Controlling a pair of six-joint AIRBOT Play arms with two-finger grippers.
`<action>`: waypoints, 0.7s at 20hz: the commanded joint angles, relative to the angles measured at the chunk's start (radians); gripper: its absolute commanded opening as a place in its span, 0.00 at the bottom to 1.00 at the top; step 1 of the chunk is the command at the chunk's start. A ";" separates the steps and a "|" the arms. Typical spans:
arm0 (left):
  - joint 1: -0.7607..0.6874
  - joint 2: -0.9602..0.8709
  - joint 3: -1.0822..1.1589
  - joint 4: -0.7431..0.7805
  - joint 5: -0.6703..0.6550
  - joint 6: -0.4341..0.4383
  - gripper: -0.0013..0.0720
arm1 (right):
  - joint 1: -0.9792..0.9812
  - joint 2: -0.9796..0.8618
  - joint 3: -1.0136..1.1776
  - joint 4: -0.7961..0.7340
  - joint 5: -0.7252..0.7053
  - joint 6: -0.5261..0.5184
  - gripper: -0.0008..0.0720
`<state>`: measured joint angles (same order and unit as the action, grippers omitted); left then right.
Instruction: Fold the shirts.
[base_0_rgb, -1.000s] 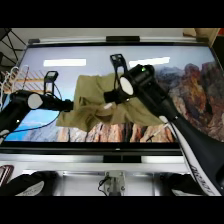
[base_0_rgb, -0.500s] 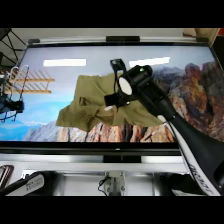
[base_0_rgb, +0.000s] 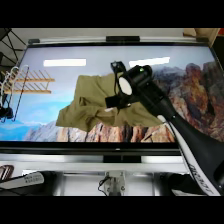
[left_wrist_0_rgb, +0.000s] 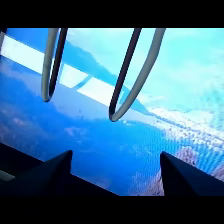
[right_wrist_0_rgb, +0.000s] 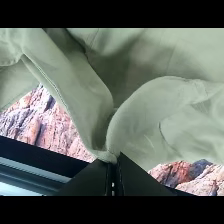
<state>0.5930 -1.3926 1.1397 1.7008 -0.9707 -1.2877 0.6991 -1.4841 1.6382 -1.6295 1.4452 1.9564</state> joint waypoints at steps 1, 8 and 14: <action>0.018 -0.095 0.046 -0.061 -0.005 0.057 0.84 | 0.001 0.000 0.000 -0.001 0.014 -0.004 0.11; 0.026 -0.199 0.114 -0.058 0.021 0.091 0.72 | 0.001 0.000 0.000 -0.001 0.015 -0.003 0.11; 0.044 -0.273 0.127 -0.053 0.046 0.097 0.65 | 0.001 0.000 0.000 0.002 0.015 0.007 0.11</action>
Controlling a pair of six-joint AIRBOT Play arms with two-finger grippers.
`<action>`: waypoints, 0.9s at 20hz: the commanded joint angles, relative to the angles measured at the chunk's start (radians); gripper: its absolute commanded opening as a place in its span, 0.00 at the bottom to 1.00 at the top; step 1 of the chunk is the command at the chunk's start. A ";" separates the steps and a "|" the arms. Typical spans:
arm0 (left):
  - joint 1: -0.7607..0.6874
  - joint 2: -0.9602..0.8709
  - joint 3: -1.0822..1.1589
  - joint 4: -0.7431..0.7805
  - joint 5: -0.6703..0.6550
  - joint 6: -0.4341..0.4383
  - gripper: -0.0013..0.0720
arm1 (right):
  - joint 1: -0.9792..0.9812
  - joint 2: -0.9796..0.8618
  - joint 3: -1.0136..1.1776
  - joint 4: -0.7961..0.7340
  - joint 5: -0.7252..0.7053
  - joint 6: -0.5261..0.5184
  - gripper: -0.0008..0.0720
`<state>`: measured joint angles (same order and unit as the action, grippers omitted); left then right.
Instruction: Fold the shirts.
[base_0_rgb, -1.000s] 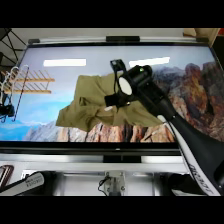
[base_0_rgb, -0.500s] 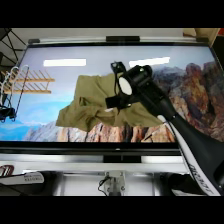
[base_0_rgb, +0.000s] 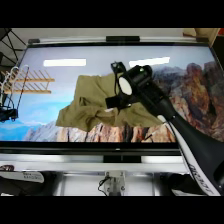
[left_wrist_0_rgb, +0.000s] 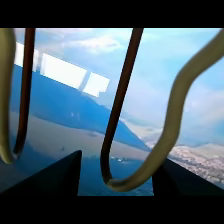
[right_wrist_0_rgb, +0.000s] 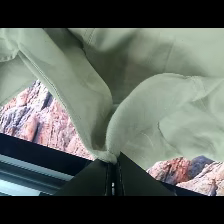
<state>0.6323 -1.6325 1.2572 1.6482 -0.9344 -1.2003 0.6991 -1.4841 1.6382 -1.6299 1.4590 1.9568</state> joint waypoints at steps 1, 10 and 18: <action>0.003 -0.039 0.009 0.001 0.012 0.012 0.58 | 0.001 0.000 0.000 0.003 0.005 0.009 0.11; -0.011 -0.041 0.009 -0.010 0.016 0.102 0.09 | 0.001 0.000 0.000 -0.002 0.029 0.014 0.11; -0.054 0.046 0.009 -0.079 0.008 0.114 0.08 | 0.001 0.000 0.000 -0.002 0.022 0.014 0.11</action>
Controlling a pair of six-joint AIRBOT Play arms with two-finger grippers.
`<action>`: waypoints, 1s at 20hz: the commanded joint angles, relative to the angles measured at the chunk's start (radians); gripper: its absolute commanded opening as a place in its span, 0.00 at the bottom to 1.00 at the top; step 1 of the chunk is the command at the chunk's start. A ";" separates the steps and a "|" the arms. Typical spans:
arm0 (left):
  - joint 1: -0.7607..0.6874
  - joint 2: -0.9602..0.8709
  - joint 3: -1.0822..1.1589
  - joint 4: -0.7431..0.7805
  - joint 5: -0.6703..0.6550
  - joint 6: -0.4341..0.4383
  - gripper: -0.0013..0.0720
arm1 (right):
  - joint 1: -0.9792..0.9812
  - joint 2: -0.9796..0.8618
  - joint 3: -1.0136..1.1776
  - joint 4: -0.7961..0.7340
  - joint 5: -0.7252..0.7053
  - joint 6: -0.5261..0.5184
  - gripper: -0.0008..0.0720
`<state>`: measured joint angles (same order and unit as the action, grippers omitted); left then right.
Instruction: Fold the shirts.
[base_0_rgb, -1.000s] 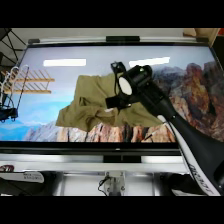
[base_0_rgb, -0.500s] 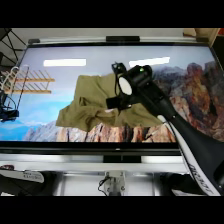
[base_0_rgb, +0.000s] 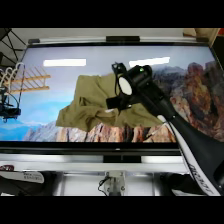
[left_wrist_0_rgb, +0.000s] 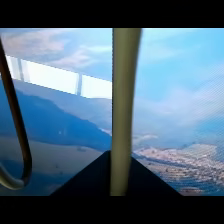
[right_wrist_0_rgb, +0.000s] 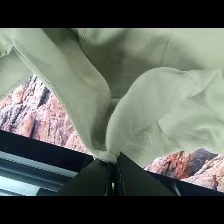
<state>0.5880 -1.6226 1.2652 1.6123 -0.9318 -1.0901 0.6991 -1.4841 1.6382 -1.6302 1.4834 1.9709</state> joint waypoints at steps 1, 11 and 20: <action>-0.010 0.050 0.000 -0.068 0.004 0.005 0.08 | 0.001 0.000 0.000 -0.001 -0.002 -0.001 0.11; -0.026 0.202 0.001 -0.130 0.013 0.024 0.07 | 0.001 0.000 0.000 -0.001 0.018 -0.013 0.11; -0.284 0.593 -0.002 -0.483 -0.120 0.000 0.07 | -0.018 0.084 0.080 -0.247 0.086 -0.018 0.11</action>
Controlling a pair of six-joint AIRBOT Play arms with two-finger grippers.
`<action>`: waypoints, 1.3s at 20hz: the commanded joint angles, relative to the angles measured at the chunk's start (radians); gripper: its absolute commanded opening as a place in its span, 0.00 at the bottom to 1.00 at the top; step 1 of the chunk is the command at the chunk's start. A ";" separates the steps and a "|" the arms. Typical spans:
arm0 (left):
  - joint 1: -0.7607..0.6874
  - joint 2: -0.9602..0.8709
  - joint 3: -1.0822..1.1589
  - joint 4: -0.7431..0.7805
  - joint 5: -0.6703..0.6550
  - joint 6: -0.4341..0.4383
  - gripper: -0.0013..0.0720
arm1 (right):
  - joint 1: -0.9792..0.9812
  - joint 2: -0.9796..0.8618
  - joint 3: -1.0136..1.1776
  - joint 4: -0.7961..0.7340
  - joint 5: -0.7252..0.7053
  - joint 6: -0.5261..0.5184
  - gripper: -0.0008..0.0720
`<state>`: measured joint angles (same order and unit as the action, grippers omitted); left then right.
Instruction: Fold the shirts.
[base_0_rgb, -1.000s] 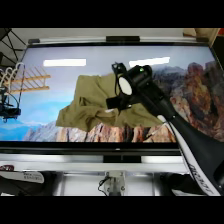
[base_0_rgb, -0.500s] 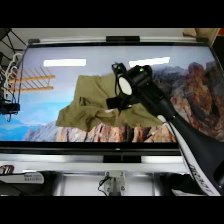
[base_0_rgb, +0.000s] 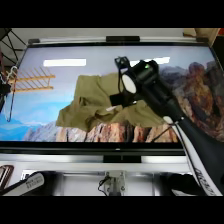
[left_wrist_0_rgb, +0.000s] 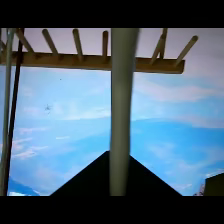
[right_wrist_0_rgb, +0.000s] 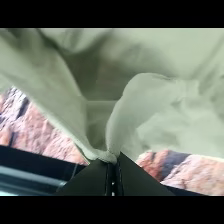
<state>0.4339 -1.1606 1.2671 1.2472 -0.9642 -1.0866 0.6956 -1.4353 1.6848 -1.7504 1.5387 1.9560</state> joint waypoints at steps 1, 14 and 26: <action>-0.217 0.181 -0.013 -0.101 -0.136 -0.017 0.07 | -0.036 0.050 0.037 -0.134 0.023 -0.014 0.10; -1.177 0.720 -0.573 0.185 -0.623 -0.271 0.07 | -0.151 0.058 0.039 -0.102 0.046 -0.140 0.11; -1.205 0.487 -0.661 0.257 -0.246 -0.330 0.07 | -0.151 0.061 0.039 -0.001 0.080 -0.174 0.11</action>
<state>-0.7689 -0.6136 0.6128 1.4902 -1.2900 -1.4181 0.5438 -1.3773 1.7222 -1.7897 1.6146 1.8027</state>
